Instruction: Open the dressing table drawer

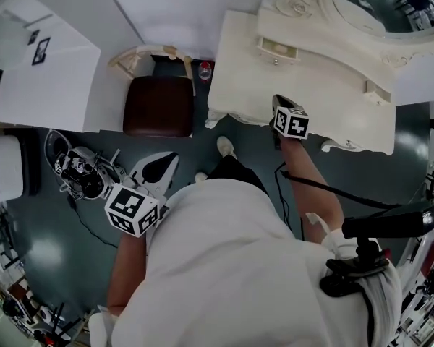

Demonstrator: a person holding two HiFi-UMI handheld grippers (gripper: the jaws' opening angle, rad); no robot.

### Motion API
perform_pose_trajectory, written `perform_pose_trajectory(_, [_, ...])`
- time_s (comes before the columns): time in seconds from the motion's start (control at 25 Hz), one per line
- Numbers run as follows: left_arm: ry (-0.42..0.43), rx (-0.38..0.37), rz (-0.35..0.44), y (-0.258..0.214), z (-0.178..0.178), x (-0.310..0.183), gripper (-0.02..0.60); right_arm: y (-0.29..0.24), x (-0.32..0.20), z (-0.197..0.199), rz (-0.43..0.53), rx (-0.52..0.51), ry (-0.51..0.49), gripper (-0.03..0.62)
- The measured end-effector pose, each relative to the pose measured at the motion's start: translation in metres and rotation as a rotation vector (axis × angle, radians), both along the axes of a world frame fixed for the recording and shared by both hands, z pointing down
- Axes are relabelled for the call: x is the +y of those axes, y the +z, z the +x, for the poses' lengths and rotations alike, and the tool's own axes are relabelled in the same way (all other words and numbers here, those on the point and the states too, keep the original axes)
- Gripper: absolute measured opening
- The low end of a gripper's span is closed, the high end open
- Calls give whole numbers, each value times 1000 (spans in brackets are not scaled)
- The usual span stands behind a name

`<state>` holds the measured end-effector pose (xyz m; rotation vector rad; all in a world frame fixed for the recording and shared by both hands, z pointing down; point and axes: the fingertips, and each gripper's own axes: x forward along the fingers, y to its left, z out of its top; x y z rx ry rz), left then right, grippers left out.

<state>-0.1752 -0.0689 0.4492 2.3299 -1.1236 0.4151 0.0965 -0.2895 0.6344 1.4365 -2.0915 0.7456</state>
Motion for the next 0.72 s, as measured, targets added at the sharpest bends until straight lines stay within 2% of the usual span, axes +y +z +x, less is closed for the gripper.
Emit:
perform_pose_trajectory(0.4, [80, 33, -3, 9, 16, 41, 2, -39, 104, -24, 7, -57, -114, 0])
perform_pose_trajectory(0.72, [111, 44, 11, 9, 29, 63, 2, -65, 175, -47, 27, -47, -249, 0])
